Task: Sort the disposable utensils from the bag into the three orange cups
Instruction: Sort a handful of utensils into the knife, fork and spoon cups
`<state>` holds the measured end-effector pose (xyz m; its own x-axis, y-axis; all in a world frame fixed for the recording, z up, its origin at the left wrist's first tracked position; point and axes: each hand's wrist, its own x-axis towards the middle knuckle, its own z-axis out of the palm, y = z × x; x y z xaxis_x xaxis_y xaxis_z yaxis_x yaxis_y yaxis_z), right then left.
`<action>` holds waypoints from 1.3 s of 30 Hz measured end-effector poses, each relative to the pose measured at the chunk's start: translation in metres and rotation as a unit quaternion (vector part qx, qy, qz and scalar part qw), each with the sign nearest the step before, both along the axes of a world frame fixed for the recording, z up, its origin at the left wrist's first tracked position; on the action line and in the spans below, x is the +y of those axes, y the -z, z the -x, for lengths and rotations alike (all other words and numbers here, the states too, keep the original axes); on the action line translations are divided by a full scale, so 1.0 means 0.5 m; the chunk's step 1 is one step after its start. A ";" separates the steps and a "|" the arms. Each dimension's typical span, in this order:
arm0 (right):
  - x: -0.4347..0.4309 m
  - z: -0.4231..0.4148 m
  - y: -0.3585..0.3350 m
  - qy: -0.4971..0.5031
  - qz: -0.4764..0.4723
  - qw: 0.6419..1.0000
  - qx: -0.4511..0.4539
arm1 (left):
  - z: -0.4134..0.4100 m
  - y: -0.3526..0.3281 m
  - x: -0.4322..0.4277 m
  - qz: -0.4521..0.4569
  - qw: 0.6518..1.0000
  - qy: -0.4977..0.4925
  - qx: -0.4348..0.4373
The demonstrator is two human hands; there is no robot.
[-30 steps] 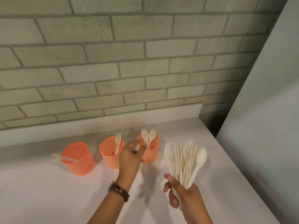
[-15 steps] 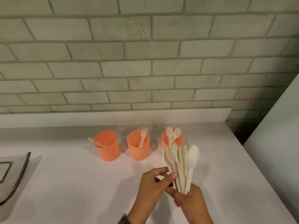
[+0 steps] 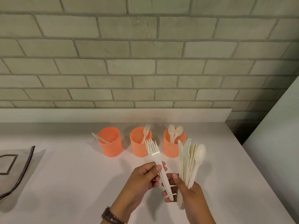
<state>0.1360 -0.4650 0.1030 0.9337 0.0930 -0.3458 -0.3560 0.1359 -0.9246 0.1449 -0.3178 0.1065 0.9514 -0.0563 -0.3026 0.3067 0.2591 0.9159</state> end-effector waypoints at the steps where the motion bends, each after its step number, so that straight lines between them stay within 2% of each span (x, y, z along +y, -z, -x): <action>1: -0.002 -0.001 0.003 0.005 0.003 1.000 0.001 | -0.001 -0.003 0.003 0.008 1.000 -0.015 -0.005; 3: -0.006 -0.001 0.011 0.012 0.019 1.000 0.003 | -0.009 -0.005 0.016 -0.002 0.998 -0.055 -0.016; 8: -0.021 0.008 0.024 0.003 0.072 0.997 -0.013 | -0.081 -0.015 0.082 -0.130 0.973 -0.171 -0.079; 12: -0.021 0.007 0.030 0.011 0.033 0.999 0.021 | -0.168 -0.040 0.120 -0.192 0.941 -0.251 -0.120; 16: -0.016 0.001 0.031 0.010 0.008 1.000 0.025 | -0.244 -0.008 0.130 -0.208 0.936 -0.265 -0.096; 21: -0.017 -0.006 0.031 -0.007 -0.012 1.000 0.009 | -0.287 0.077 0.131 -0.274 0.937 -0.212 -0.051; 26: -0.016 -0.012 0.032 -0.007 -0.003 1.000 -0.007 | -0.240 0.089 0.118 -0.327 0.922 -0.207 -0.017; 30: -0.015 -0.012 0.028 -0.023 -0.008 1.000 -0.017 | -0.140 0.053 0.068 -0.299 0.931 -0.197 -0.064; 35: -0.007 -0.006 0.016 -0.063 -0.061 0.996 0.008 | -0.017 0.005 -0.007 -0.198 0.978 -0.052 -0.036; 37: -0.003 -0.002 0.018 -0.083 -0.064 0.994 0.021 | 0.008 -0.004 -0.025 -0.170 0.985 -0.008 -0.034; 39: 0.001 0.003 0.019 -0.099 -0.072 0.992 0.035 | 0.019 -0.007 -0.034 -0.173 0.984 -0.010 -0.048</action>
